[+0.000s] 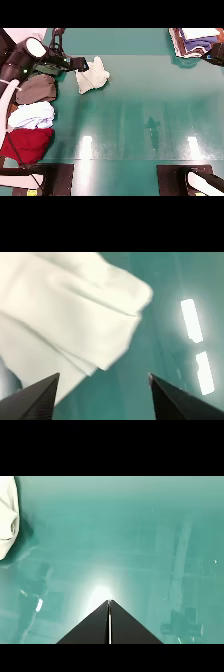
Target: Fold the shirts.
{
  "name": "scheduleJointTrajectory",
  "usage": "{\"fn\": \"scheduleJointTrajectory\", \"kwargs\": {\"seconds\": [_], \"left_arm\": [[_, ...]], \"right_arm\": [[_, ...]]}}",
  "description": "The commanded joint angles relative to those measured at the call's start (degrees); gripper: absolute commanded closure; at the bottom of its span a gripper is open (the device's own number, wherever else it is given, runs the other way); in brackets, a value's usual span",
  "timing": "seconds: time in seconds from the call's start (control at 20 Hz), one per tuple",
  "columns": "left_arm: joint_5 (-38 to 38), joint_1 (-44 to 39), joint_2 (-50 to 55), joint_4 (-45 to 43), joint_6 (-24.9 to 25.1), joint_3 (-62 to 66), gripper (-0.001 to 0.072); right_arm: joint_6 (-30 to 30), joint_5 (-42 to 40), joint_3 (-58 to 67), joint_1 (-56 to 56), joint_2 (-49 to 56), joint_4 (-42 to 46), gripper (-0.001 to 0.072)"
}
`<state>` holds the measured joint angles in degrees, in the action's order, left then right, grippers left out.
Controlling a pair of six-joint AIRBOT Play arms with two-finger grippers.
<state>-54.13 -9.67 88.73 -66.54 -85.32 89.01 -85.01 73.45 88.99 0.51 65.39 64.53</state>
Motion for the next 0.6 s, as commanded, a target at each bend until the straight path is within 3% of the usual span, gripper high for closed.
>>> {"fn": "scheduleJointTrajectory", "kwargs": {"seconds": [0.0,0.35,0.4,0.5,0.55], "left_arm": [[4.2,3.2,8.4,3.6,-2.8,0.0,0.004],[7.8,4.1,16.3,7.9,-2.8,0.0,0.0043],[8.9,4.1,16.3,8.9,-2.8,0.0,0.0093],[9.7,4.1,16.2,10.8,-2.8,0.2,0.0665],[9.5,4.1,16.2,12.0,-2.7,0.3,0.0677]], "right_arm": [[0.0,-0.4,0.0,-0.1,0.0,-0.1,0.0696],[0.0,-0.4,0.0,-0.1,0.0,-0.1,0.0696],[0.0,-0.4,0.0,-0.1,0.0,-0.1,0.0696],[0.0,-0.4,0.0,0.0,0.0,-0.1,0.0696],[0.0,-0.4,0.0,0.0,0.0,-0.1,0.0696]]}}
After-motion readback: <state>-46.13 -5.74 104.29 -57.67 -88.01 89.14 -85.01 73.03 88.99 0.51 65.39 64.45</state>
